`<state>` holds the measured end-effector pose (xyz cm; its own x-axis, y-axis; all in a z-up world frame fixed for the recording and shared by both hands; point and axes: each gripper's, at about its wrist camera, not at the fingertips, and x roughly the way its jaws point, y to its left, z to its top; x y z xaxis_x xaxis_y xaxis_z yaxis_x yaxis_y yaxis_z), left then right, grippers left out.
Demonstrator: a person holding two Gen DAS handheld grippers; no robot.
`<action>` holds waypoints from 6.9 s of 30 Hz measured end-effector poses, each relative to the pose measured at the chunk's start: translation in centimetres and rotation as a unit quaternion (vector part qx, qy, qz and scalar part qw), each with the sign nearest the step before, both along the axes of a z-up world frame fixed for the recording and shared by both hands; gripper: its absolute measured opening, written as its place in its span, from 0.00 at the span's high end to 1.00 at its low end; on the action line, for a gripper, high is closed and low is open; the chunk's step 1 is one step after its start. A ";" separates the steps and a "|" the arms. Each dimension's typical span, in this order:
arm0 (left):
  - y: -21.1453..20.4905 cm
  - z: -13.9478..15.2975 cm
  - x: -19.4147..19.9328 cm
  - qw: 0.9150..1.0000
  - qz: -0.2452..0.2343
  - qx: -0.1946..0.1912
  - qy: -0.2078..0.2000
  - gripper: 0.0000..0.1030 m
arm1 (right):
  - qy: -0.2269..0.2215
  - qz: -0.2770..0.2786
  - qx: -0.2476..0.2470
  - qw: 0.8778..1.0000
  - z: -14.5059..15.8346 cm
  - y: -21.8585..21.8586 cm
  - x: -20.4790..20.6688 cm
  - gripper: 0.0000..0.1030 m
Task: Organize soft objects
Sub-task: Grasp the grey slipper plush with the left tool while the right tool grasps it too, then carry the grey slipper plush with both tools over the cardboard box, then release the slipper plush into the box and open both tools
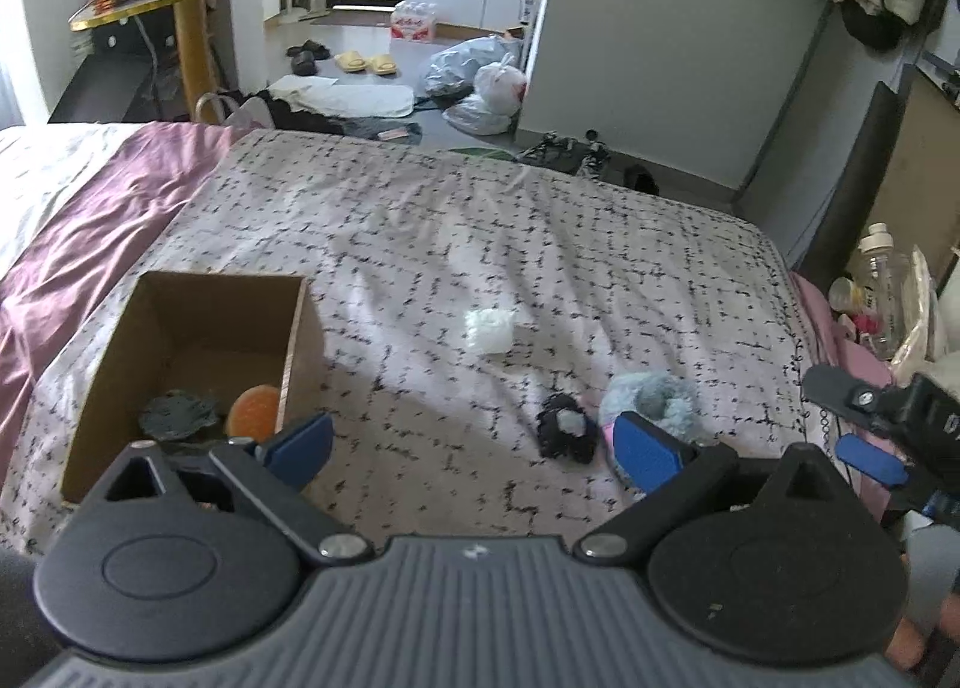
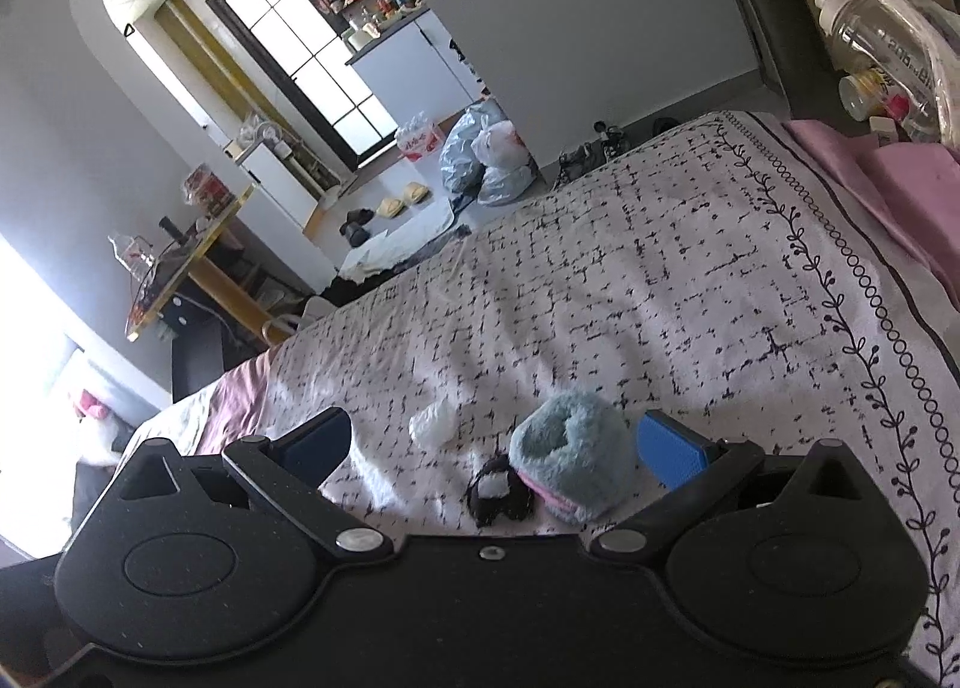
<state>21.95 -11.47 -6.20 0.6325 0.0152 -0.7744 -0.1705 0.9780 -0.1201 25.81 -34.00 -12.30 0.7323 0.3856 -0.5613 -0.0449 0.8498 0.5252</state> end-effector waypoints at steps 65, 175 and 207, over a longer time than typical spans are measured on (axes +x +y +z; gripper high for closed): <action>-7.2 -12.2 11.9 0.988 -0.058 -0.126 0.066 0.83 | 0.129 0.007 0.108 0.986 -10.3 -1.2 7.0 0.78; 26.8 -5.1 2.2 0.980 0.146 -0.131 0.034 0.74 | 0.131 0.157 -0.016 0.979 -1.8 31.6 4.0 0.60; 19.7 1.2 -3.6 0.994 0.107 -0.038 0.008 0.00 | 0.026 0.153 -0.062 0.986 3.2 20.4 -1.8 0.00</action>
<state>18.38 8.24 -5.02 0.6082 0.0889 -0.7888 -0.3757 0.9076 -0.1874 24.01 -13.61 -9.12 0.5611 0.5107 -0.6514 -0.2850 0.8580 0.4273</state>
